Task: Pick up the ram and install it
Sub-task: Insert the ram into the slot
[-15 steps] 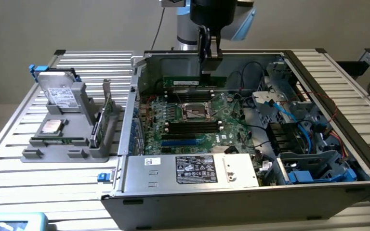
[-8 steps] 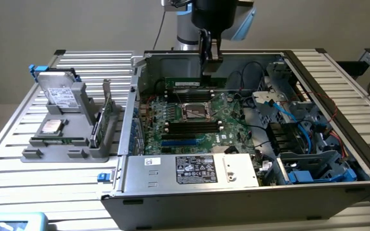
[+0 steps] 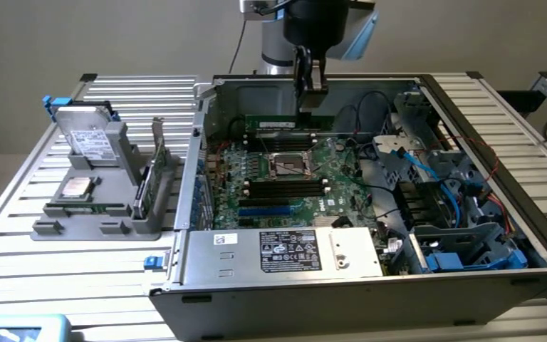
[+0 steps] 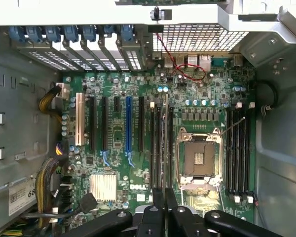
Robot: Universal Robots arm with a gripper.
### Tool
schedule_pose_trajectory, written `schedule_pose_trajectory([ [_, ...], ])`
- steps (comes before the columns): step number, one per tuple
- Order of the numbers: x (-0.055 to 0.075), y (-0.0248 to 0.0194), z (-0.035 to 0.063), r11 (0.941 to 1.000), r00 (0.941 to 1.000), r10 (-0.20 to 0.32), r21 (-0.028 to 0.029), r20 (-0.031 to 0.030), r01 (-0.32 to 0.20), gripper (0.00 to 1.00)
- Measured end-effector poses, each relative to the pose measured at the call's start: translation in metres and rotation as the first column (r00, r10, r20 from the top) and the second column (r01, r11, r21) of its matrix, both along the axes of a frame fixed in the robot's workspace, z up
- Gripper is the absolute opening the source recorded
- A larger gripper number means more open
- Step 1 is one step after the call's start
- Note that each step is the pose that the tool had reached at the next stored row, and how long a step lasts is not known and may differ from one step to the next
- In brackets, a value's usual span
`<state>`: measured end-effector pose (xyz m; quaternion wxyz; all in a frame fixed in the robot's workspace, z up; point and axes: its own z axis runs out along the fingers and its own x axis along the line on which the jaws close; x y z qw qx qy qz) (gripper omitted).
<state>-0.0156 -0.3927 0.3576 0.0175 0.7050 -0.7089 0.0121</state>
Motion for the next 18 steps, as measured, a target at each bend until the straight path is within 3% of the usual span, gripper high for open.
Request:
schedule_pose_trajectory([
  [5, 0.000, 0.0001, -0.0033, 1.0000, 1.0000, 0.000, -0.0079, 0.0018, 0.000, 0.13],
  [12, 0.000, 0.0023, -0.0084, 0.9998, 0.9998, 0.000, -0.0208, 0.0196, 0.000, 0.13],
  [14, 0.000, 0.0048, -0.0098, 0.9996, 0.9998, 0.000, -0.0299, 0.0217, 0.000, 0.13],
  [17, 0.000, 0.0086, -0.0119, 0.9988, 0.9997, 0.001, -0.0487, 0.0235, 0.000, 0.13],
  [18, 0.000, 0.0093, -0.0128, 0.9987, 0.9997, 0.001, -0.0501, 0.0245, 0.000, 0.13],
])
